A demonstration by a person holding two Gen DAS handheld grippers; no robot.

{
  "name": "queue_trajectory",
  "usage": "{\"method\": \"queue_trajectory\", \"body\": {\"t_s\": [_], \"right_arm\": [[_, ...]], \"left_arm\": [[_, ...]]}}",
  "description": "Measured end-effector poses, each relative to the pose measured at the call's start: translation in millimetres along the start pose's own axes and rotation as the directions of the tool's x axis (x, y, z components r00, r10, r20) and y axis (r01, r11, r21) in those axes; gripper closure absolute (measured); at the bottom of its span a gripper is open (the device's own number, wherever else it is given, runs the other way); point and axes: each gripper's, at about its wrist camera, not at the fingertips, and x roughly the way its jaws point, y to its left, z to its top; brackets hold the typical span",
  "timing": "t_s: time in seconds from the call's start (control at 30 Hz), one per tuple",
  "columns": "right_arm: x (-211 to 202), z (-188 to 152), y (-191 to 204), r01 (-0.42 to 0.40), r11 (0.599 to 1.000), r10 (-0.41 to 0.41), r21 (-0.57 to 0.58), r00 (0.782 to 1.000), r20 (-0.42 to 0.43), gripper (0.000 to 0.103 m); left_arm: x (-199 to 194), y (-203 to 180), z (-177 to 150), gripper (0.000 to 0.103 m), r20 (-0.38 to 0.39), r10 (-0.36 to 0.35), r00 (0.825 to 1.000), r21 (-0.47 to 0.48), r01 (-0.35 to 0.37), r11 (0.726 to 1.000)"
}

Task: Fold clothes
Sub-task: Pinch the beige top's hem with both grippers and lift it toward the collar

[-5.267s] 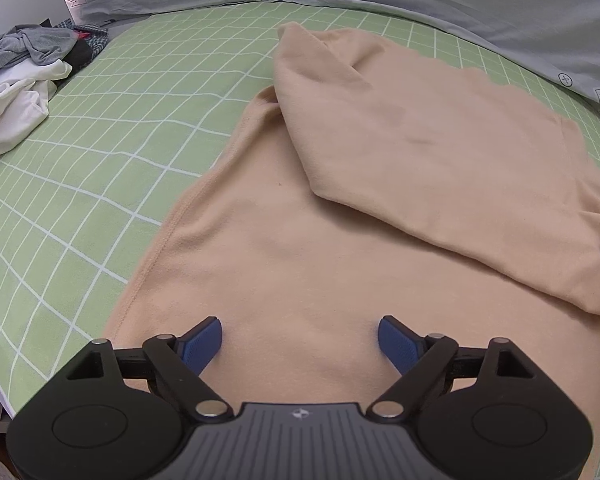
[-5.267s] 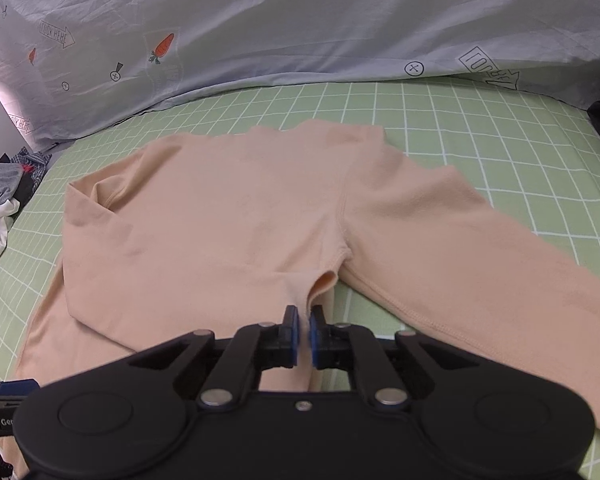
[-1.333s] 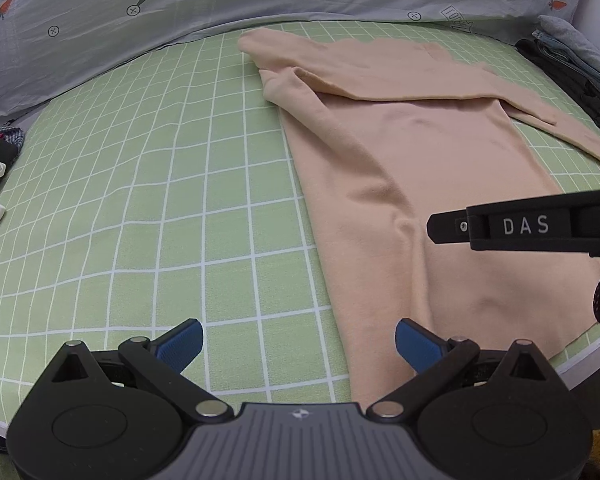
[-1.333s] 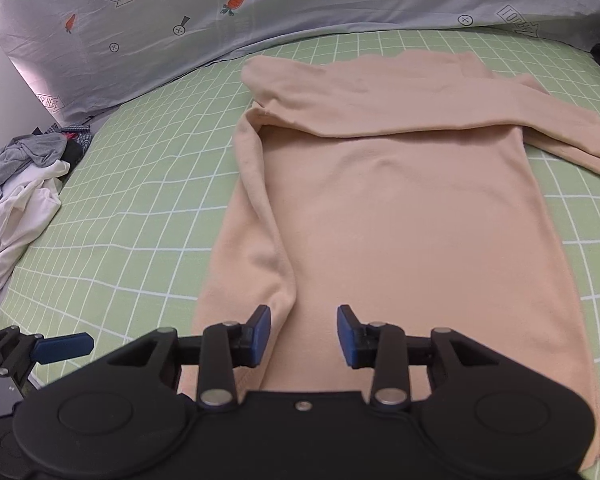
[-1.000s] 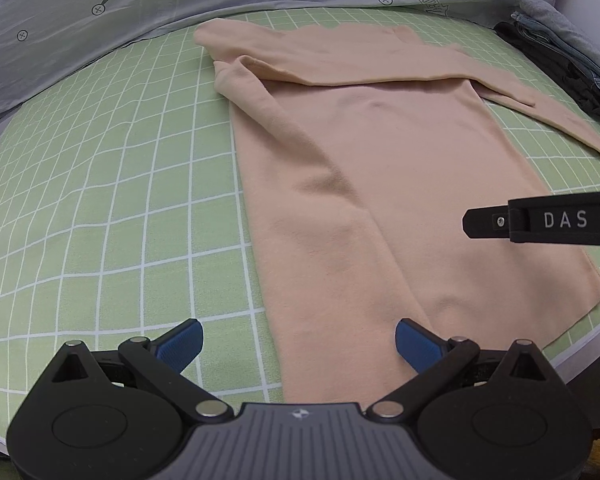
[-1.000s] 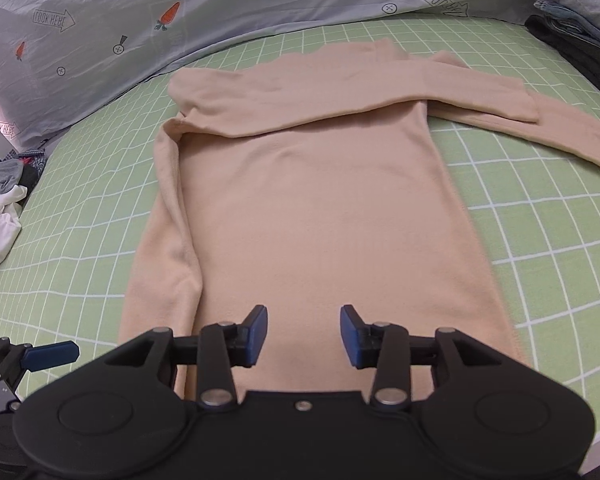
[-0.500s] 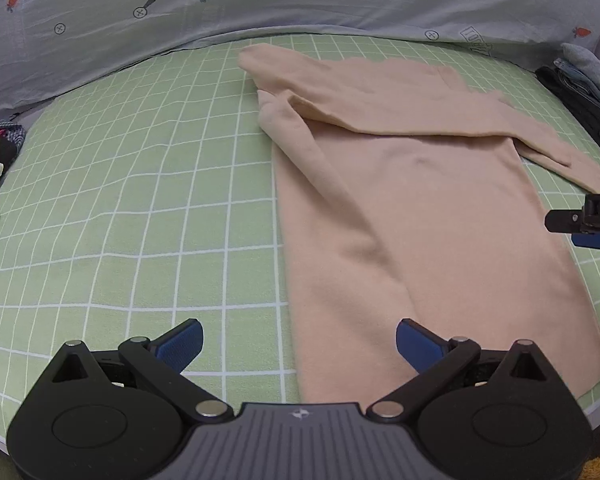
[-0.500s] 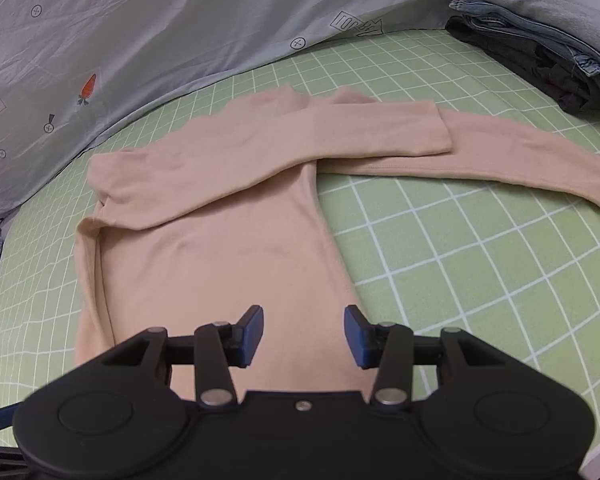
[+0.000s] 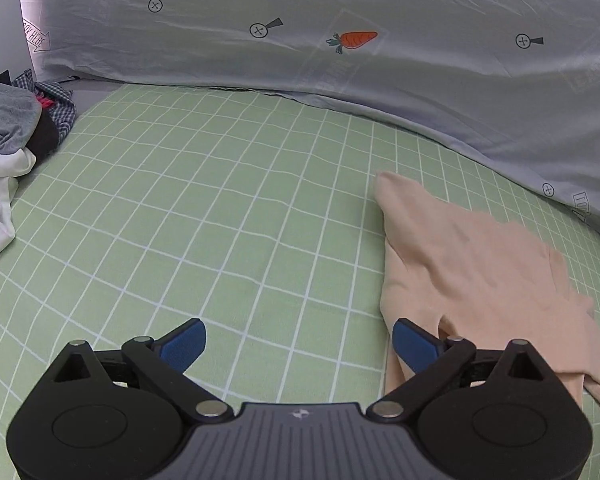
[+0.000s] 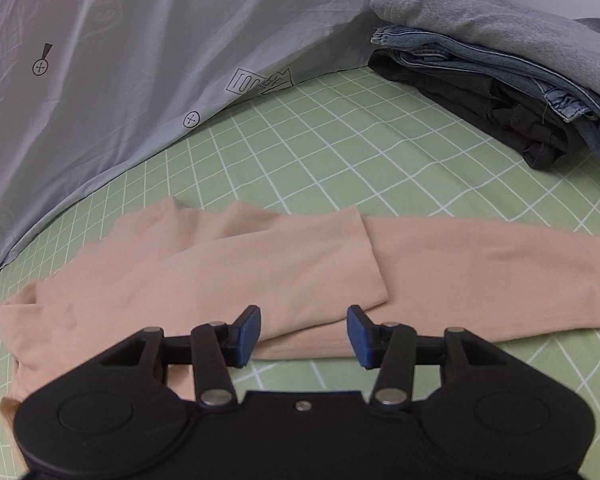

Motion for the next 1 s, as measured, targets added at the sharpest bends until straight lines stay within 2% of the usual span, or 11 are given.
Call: {"method": "queue_trajectory", "body": {"t_s": [0.23,0.3,0.37,0.43,0.47,0.53,0.63,0.67,0.83,1.0], "right_arm": [[47.3,24.0,-6.9,0.093,0.996,-0.094,-0.016,0.995,-0.024,0.053],[52.0,29.8,-8.3,0.083,0.996,-0.083,-0.023,0.996,-0.021,0.052],[54.7,33.0,-5.3,0.073,0.995,-0.075,-0.065,0.997,-0.027,0.058],[55.9,35.0,-1.8,0.066,0.992,-0.07,-0.107,0.997,-0.033,0.073],[55.1,35.2,-0.5,0.064,0.991,-0.069,-0.118,0.997,-0.035,0.077],[53.7,35.7,2.0,0.061,0.988,-0.067,-0.141,0.997,-0.038,0.092],[50.8,36.1,2.0,0.055,0.986,-0.06,-0.157,0.998,-0.028,0.099],[49.4,36.4,-0.1,0.052,0.987,-0.056,-0.151,0.998,-0.02,0.099],[29.7,42.9,-9.3,0.051,0.992,-0.044,-0.116,0.997,0.068,0.1],[-8.8,59.5,0.6,0.081,0.976,-0.038,-0.201,0.978,0.206,0.1]], "left_arm": [[77.2,-33.4,83.5,0.008,-0.032,-0.114,0.993,-0.066,0.112,0.992],[97.7,-41.2,95.1,0.012,-0.045,-0.131,0.99,-0.061,0.129,0.99],[116.4,-49.5,105.9,0.018,-0.057,-0.148,0.987,-0.053,0.145,0.988],[132.3,-57.2,111.2,0.024,-0.083,-0.142,0.986,-0.038,0.139,0.99],[139.8,-60.9,113.2,0.028,-0.098,-0.135,0.986,-0.029,0.133,0.991],[150.7,-66.5,112.3,0.039,-0.122,-0.112,0.986,-0.01,0.112,0.994],[151.8,-68.9,110.7,0.074,-0.118,-0.11,0.987,-0.015,0.109,0.994],[151.6,-69.6,110.3,0.095,-0.116,-0.11,0.987,-0.018,0.109,0.994],[146.7,-74.2,110.7,0.098,-0.091,-0.112,0.99,-0.026,0.11,0.994],[114.2,-90.6,132.1,0.098,0.003,-0.083,0.997,0.028,0.083,0.996]]}}
